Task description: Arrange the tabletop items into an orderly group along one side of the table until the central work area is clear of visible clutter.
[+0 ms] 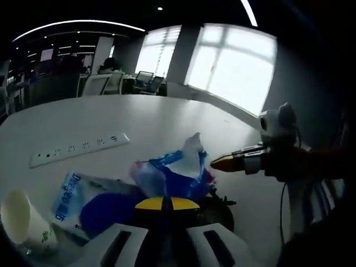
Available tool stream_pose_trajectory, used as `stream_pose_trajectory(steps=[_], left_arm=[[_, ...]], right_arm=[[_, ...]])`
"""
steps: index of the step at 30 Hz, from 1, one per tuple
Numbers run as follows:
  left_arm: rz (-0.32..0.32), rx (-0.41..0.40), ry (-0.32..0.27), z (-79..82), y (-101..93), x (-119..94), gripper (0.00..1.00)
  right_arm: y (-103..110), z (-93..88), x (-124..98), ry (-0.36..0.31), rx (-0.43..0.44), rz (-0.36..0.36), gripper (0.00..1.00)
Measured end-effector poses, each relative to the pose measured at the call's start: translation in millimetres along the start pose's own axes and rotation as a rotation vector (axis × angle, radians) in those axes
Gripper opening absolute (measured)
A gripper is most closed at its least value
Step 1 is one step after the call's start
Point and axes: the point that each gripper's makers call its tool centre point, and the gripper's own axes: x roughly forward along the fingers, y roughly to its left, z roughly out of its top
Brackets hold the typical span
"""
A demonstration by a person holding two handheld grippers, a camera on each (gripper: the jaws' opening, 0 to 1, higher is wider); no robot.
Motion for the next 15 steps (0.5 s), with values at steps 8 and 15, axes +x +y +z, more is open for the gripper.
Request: stream_pose_trajectory(steps=[8, 15], left_arm=[[-0.017, 0.000, -0.027, 8.2, -11.2, 6.6, 0.00], [-0.025, 0.008, -0.045, 17.2, -23.2, 14.8, 0.00]], right_arm=[[-11.8, 14.3, -8.7, -0.028, -0.016, -0.026, 0.00], [-24.0, 22.8, -18.2, -0.048, -0.026, -0.054, 0.00]])
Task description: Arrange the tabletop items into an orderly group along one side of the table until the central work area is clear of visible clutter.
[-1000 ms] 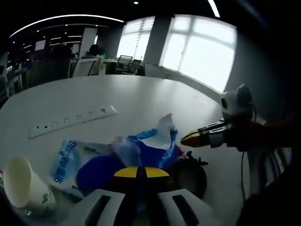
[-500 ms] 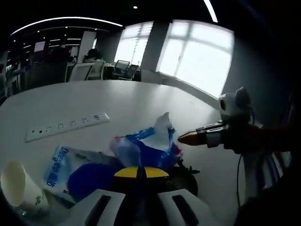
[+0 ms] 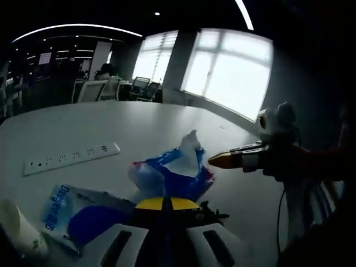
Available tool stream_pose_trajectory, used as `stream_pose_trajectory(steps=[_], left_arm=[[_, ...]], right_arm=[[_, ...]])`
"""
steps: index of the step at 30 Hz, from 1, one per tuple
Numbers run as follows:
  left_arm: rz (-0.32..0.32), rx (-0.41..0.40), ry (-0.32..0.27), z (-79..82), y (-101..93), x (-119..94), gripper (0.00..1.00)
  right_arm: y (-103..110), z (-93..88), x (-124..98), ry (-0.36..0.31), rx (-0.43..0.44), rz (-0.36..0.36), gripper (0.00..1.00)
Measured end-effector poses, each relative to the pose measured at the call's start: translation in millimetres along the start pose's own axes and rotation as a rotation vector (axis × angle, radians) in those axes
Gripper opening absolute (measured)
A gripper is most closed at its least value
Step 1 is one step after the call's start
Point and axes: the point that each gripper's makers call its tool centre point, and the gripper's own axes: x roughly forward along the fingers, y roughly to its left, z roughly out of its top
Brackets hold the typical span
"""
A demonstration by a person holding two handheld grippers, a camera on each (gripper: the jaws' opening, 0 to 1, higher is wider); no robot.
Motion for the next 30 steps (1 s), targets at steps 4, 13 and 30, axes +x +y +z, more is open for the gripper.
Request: stream_pose_trajectory(steps=[4, 13, 30], left_arm=[[-0.011, 0.010, 0.006, 0.0, -6.2, 7.1, 0.00], [-0.038, 0.024, 0.015, 3.4, -17.8, 23.9, 0.00], [-0.073, 0.050, 0.054, -0.7, -41.7, 49.7, 0.00]], right_arm=[[-8.7, -0.1, -1.2, -0.002, -0.007, -0.012, 0.00], [-30.3, -2.7, -8.3, -0.008, -0.002, -0.051, 0.00], [-59.0, -15.0, -14.4, 0.025, -0.012, -0.090, 0.00]])
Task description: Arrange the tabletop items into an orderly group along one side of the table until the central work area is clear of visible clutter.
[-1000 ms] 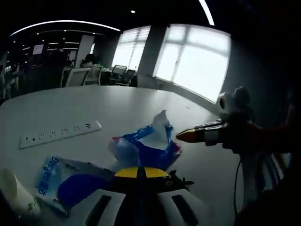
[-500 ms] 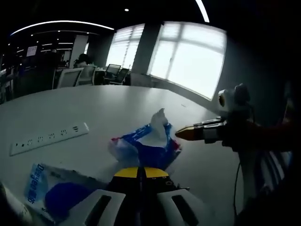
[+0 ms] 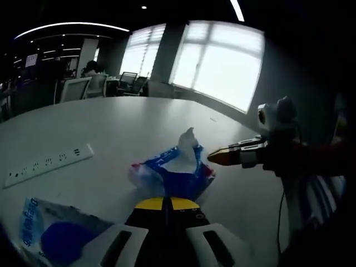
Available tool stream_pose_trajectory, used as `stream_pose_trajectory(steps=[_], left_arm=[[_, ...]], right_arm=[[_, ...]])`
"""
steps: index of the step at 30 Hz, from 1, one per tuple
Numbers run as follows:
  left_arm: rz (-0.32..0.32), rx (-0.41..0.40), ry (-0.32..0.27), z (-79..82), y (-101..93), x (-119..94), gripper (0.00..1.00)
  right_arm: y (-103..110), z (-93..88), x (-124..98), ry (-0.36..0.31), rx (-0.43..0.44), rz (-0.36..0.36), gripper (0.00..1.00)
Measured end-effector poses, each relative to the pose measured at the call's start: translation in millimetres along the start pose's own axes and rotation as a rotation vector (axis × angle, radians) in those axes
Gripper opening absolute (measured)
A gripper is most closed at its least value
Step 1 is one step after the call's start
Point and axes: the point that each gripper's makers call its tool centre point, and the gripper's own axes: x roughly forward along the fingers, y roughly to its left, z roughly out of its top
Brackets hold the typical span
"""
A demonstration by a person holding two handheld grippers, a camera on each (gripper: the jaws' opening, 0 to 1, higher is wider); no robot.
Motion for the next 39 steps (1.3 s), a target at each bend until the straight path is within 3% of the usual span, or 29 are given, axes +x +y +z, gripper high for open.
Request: stream_pose_trajectory(steps=[8, 18, 27, 34, 39], left_arm=[[-0.018, 0.013, 0.021, -4.6, -1.8, 14.8, 0.00], [-0.007, 0.017, 0.047, -10.9, -2.1, 24.1, 0.00], [0.034, 0.043, 0.096, -21.6, 4.6, 23.4, 0.00], [0.042, 0.036, 0.097, -22.1, 8.4, 20.2, 0.00], [0.049, 0.043, 0.093, -20.1, 6.7, 13.1, 0.01]], right_arm=[[-16.7, -8.5, 5.1, 0.023, -0.009, -0.015, 0.00], [-20.3, -21.0, 9.0, 0.022, -0.017, -0.013, 0.00], [-18.4, -41.9, 13.8, 0.056, -0.023, -0.009, 0.00], [-20.8, -40.6, 12.8, 0.061, -0.007, -0.010, 0.00], [-14.7, -37.7, 7.7, 0.045, 0.021, 0.000, 0.12]])
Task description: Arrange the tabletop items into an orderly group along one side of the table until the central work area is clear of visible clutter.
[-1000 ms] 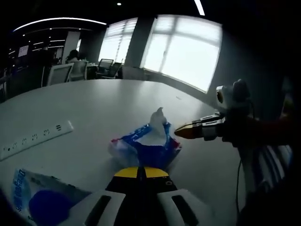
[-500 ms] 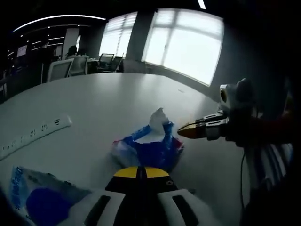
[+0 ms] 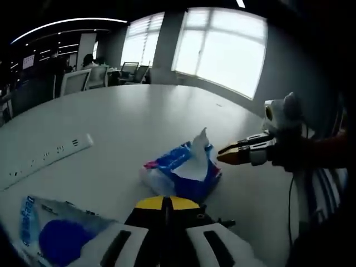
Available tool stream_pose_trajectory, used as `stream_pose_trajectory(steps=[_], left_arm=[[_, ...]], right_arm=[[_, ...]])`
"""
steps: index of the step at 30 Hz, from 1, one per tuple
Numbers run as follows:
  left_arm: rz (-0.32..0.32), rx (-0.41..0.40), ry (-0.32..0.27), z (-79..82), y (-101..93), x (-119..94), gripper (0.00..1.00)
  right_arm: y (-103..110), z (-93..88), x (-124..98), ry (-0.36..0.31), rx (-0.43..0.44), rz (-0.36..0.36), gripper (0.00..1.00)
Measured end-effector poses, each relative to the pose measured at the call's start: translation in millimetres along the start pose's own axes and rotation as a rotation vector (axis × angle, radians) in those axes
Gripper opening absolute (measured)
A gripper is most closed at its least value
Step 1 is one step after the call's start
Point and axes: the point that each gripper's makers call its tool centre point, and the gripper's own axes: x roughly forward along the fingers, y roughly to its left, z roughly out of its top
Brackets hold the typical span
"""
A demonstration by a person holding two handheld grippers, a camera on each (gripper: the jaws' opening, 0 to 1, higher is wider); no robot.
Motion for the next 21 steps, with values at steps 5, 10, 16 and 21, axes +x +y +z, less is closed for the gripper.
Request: stream_pose_trajectory(steps=[5, 10, 16, 21], left_arm=[[0.003, 0.000, -0.009, 3.7, -3.2, -7.3, 0.07], [0.012, 0.003, -0.004, 2.7, -4.7, -14.1, 0.12], [0.030, 0.001, 0.012, -2.9, -5.6, -24.8, 0.18], [0.041, -0.006, 0.020, -9.1, -8.8, -33.6, 0.21]], right_arm=[[4.1, 0.3, -7.4, -0.003, -0.023, -0.005, 0.12], [8.2, -3.3, -12.0, -0.001, -0.008, 0.002, 0.16], [20.3, -6.8, -18.6, -0.001, 0.006, 0.019, 0.23], [37.2, -11.1, -23.8, 0.003, -0.004, 0.052, 0.28]])
